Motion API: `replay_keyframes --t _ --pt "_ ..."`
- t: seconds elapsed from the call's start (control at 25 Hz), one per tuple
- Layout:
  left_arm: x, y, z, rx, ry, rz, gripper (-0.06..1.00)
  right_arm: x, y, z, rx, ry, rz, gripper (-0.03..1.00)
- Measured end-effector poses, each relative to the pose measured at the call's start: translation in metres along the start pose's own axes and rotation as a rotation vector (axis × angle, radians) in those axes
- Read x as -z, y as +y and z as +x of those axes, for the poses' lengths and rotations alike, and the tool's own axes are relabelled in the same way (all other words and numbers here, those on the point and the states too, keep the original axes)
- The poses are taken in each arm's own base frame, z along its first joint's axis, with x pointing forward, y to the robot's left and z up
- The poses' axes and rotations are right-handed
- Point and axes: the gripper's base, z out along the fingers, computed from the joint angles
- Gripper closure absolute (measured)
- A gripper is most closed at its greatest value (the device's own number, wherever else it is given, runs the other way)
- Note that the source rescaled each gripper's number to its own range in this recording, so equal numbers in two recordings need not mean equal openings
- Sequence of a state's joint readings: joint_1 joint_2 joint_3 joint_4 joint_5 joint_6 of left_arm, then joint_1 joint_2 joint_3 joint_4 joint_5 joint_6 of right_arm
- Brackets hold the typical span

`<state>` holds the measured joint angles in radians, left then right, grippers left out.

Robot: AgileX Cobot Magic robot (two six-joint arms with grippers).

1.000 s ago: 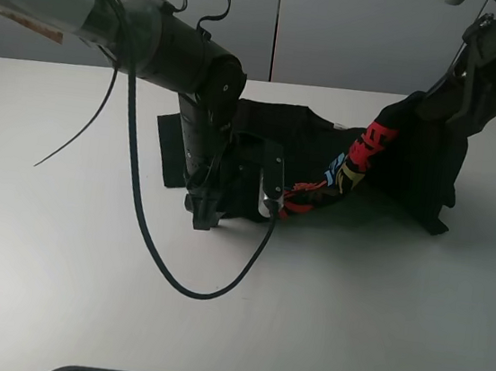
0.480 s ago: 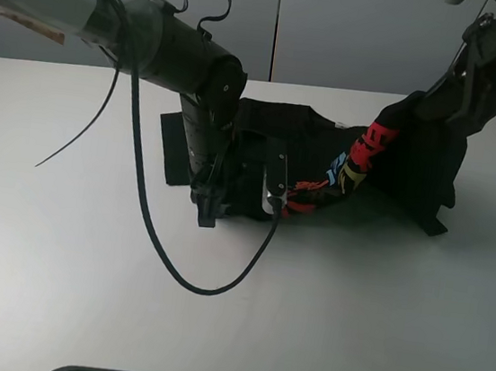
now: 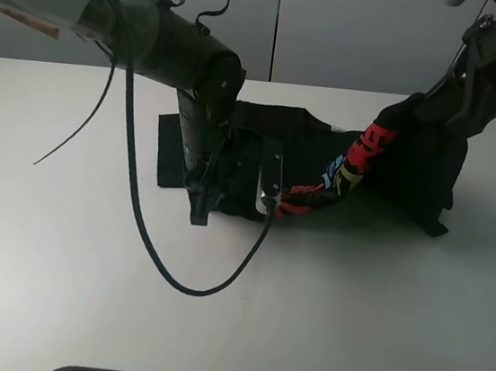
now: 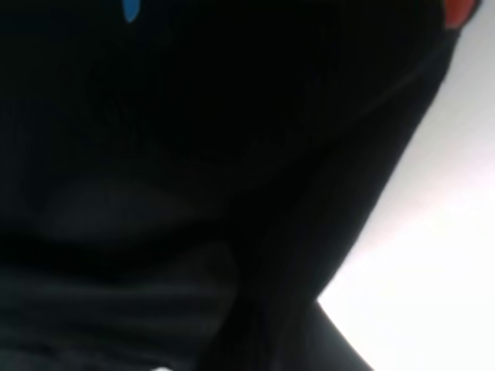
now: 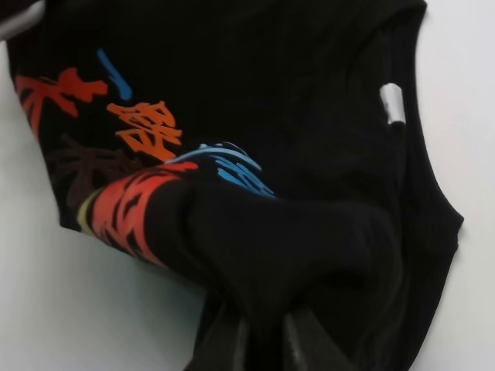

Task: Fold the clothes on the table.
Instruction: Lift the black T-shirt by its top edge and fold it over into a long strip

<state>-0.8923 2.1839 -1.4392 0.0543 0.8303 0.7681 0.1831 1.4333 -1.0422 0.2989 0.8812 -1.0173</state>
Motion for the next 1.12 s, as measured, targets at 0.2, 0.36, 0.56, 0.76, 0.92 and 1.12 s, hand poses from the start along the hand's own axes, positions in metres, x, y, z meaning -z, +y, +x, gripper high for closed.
replay_keyframes --t 0.2,0.36,0.56,0.76,0.92,1.12 --pt "0.057 0.004 0.0 0.008 -0.089 -0.096 0.93 0.0 0.005 0.003 0.0 0.032 -0.051 0.97" --pt "0.094 0.002 0.004 0.012 -0.135 -0.143 0.93 0.001 0.009 0.005 0.0 0.058 -0.094 0.97" --pt "0.107 -0.005 0.012 0.014 -0.092 -0.104 0.93 0.002 0.012 0.007 -0.007 0.076 -0.123 0.97" --pt "0.115 -0.013 0.015 0.037 -0.084 -0.046 0.93 0.005 0.017 0.01 -0.05 0.108 -0.168 0.97" --pt "0.134 -0.014 0.018 0.055 -0.126 -0.07 0.93 0.006 0.019 0.011 -0.08 0.128 -0.191 0.97" --pt "0.146 0.006 0.034 0.242 -0.202 -0.143 0.93 0.005 0.01 0.013 -0.196 0.153 -0.08 0.97"
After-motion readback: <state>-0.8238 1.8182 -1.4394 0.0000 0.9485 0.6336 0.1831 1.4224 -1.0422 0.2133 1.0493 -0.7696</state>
